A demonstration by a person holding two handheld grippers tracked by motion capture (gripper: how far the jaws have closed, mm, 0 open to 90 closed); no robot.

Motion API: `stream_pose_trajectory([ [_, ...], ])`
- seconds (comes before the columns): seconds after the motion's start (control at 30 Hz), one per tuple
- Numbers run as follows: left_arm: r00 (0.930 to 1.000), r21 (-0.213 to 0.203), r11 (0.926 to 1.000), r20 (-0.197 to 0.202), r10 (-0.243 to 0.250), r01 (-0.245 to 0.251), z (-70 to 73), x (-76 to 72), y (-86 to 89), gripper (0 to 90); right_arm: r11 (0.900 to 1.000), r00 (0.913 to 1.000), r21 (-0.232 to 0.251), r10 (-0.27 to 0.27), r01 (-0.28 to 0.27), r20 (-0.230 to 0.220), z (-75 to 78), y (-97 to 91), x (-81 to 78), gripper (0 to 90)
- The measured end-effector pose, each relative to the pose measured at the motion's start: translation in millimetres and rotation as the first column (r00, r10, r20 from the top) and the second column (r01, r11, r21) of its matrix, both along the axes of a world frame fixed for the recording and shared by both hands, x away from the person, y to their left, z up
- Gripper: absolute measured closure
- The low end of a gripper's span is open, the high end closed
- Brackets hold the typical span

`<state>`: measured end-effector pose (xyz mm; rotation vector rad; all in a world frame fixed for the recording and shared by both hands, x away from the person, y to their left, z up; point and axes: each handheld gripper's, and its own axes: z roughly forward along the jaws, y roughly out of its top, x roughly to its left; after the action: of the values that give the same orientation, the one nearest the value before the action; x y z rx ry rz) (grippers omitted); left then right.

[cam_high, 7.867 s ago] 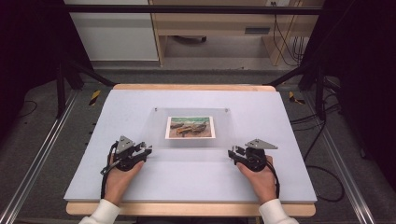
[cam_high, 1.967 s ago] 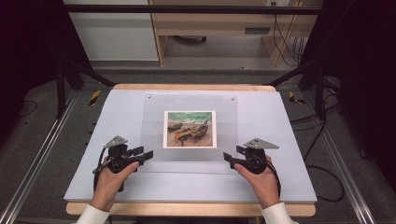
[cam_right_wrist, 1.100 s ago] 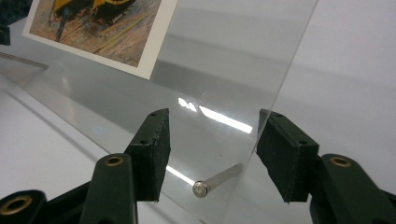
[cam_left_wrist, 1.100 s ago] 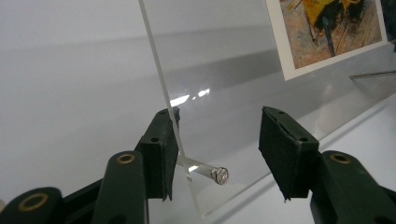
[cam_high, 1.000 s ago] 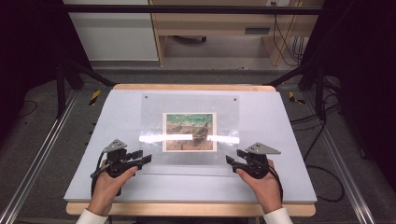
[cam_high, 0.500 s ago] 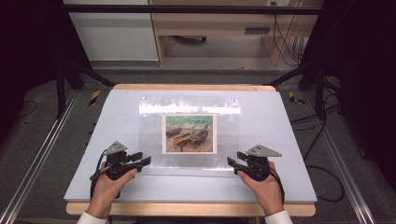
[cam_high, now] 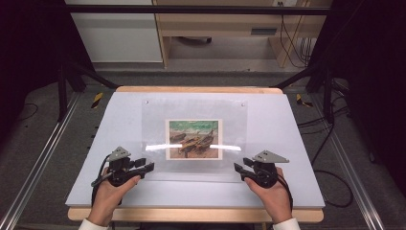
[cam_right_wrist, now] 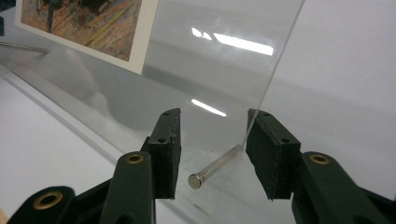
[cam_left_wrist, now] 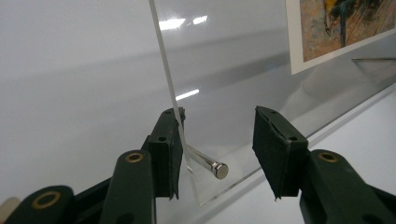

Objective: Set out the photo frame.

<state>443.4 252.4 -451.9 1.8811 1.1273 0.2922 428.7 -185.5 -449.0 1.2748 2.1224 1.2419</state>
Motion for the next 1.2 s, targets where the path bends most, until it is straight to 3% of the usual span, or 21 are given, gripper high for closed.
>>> stream_pose_trajectory([
  [1.2,0.9998,0.055,0.9983,0.006,-0.017,0.017,-3.9,-10.0,-0.7,55.6,0.9992,0.9998,-0.038,0.016,-0.017,-0.011,-2.4,-2.2,-10.3,64.5],
])
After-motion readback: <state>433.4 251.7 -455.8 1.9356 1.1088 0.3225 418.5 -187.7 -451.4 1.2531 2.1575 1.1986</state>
